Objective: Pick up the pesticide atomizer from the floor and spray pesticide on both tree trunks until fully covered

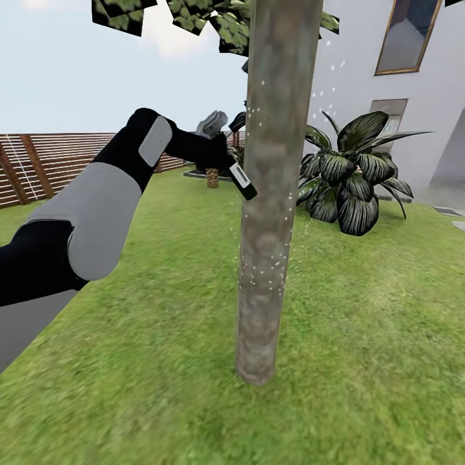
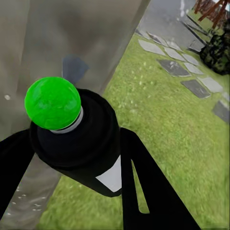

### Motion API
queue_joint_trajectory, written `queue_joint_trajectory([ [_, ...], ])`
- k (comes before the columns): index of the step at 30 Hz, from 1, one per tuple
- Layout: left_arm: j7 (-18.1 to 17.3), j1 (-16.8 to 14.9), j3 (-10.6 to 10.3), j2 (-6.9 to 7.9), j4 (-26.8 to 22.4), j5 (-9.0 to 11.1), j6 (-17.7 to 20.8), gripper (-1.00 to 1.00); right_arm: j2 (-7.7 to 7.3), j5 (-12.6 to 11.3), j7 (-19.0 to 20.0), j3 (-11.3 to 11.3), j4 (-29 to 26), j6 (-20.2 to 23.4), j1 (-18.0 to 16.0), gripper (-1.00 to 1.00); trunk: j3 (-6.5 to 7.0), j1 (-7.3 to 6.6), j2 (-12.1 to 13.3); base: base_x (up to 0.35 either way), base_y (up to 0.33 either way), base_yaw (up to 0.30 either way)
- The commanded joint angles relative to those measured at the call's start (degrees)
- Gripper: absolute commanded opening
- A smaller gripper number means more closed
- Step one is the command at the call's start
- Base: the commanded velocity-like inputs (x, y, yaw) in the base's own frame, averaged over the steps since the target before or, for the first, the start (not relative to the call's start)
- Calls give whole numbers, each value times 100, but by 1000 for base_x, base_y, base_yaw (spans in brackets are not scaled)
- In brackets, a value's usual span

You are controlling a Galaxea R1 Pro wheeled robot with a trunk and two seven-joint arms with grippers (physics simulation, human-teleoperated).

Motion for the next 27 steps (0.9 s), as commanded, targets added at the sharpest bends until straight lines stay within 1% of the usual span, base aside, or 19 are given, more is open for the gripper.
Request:
queue_joint_trajectory([
  [1,-58,-7,35,-5,-1,-41,29,-100,2,55,-38,9,26,-35,-11,100,-13,4,-13,0,0,0],
  [10,-108,-7,6,-5,-121,-48,20,-100,2,55,-38,9,26,-35,-10,100,-13,4,-13,0,0,0],
  [12,-102,-7,-103,-5,-92,-59,12,-100,2,55,-38,9,26,-35,-13,100,-13,4,-13,0,0,0],
  [13,-92,-7,-410,-5,-29,-65,-47,-100,2,55,-38,9,26,-35,-14,100,-13,4,-13,0,0,0],
  [14,-81,-7,-903,-5,38,-68,-142,-100,0,55,-38,9,26,-35,-13,100,-13,4,-13,0,0,0],
  [15,-75,-7,-1226,-5,63,-70,-203,-100,1,55,-38,9,26,-35,-13,100,-13,4,-13,0,0,0],
  [16,-69,-7,-1458,-5,72,-69,-264,-100,-1,55,-38,9,26,-35,-12,100,-13,4,-13,0,0,0],
  [17,-69,-7,-1543,-5,71,-66,-296,-100,-2,55,-38,9,26,-35,-13,100,-13,4,-13,0,0,0],
  [19,-72,-7,-1779,-5,51,-50,-418,-100,-5,55,-38,9,25,-35,-12,100,-13,4,-13,0,0,0],
  [20,-79,-7,-1823,-5,43,-45,-441,-100,-4,55,-38,9,25,-35,-11,100,-13,4,-13,0,0,0],
  [23,-111,-7,-1879,-5,-7,-36,-469,-100,-3,55,-38,9,26,-35,-12,100,-13,4,-13,0,0,0],
  [24,-138,-7,-1892,-5,-146,-28,-474,-100,-5,55,-38,9,26,-35,-11,100,-13,4,-13,0,0,0],
  [25,-247,-7,-1899,-5,-302,-23,-474,-100,-6,55,-38,9,26,-35,-11,100,-13,4,-13,0,0,0],
  [27,-442,-7,-1901,-5,-455,-24,-474,-100,-7,55,-38,9,26,-35,-11,100,-13,4,-13,0,0,0],
])
